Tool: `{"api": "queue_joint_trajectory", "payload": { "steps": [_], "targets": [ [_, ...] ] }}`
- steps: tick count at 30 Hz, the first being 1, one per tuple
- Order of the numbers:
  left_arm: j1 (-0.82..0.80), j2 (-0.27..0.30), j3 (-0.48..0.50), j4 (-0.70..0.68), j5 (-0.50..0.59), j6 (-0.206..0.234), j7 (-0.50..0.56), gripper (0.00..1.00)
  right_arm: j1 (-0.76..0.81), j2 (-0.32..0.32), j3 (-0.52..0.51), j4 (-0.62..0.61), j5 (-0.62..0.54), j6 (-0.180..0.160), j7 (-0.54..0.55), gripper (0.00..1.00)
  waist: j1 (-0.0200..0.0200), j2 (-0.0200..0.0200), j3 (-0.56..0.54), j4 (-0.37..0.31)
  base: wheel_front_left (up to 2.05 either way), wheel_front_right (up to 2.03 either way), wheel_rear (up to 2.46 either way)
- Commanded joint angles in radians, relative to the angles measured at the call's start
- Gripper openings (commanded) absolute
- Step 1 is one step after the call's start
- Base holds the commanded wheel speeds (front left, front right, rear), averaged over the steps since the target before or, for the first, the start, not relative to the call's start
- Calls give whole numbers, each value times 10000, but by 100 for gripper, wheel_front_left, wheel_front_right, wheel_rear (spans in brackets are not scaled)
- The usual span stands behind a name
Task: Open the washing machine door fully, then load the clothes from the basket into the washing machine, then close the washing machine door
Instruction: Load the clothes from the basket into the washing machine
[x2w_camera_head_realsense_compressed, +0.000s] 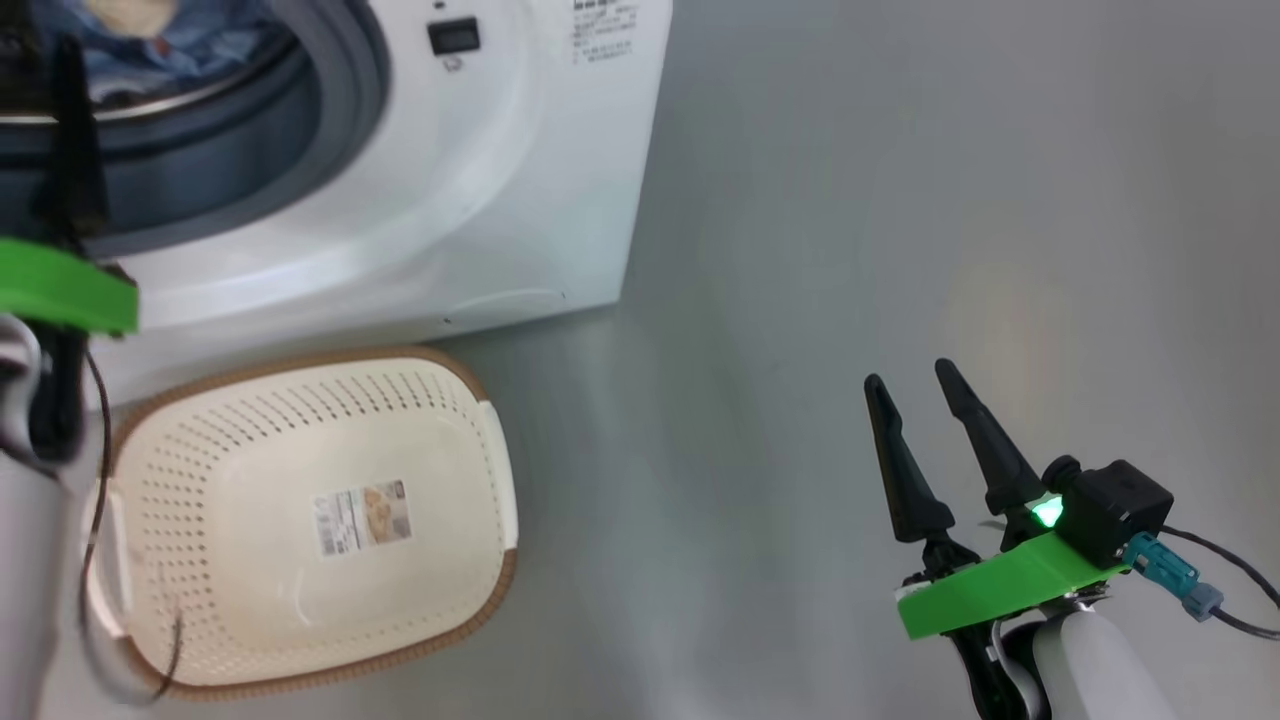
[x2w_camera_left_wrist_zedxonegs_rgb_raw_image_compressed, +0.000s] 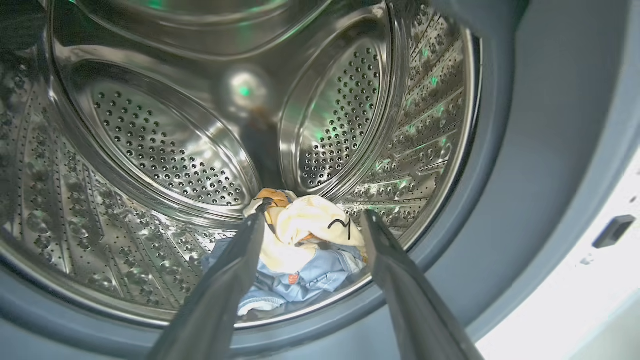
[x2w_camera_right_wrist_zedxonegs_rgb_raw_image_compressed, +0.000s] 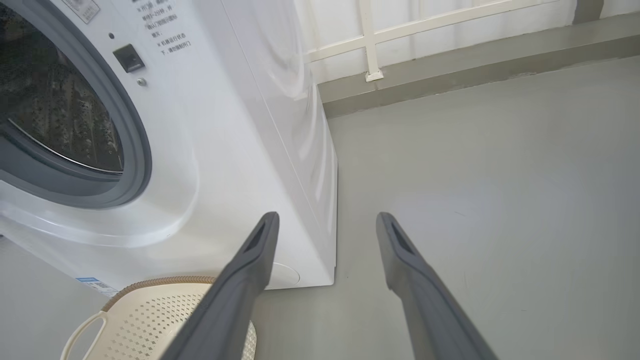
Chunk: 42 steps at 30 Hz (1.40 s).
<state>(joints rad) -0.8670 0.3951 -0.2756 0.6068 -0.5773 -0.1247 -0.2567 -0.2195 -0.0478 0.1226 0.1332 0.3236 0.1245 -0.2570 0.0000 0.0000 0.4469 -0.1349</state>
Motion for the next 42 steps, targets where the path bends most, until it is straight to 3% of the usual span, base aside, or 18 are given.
{"api": "queue_joint_trajectory", "payload": {
  "steps": [1, 21, 32, 42],
  "targets": [
    [432, 336, 540, -498, 231, 119, -50, 100, 333, -24, 224, -148, -40, 62, -48, 100, 0, 0, -684, 255, 0, 0, 0],
    [5174, -1100, 2698, -3873, 2323, 215, -51, 100, 1103, -24, 77, 390, -355, 62, -48, 100, 0, 0, -2815, 676, 0, 0, 0],
    [7848, -1900, 3296, -4805, 3123, 70, -51, 100, 1560, -24, -52, 459, -427, 62, -48, 100, 0, 0, -3741, 941, 0, 0, 0],
    [9109, -2600, 4074, -5348, 3397, 0, -51, 100, 1676, -24, -133, 427, -380, 62, -48, 100, 0, 0, -3952, 1063, 0, 0, 0]
  ]
}}
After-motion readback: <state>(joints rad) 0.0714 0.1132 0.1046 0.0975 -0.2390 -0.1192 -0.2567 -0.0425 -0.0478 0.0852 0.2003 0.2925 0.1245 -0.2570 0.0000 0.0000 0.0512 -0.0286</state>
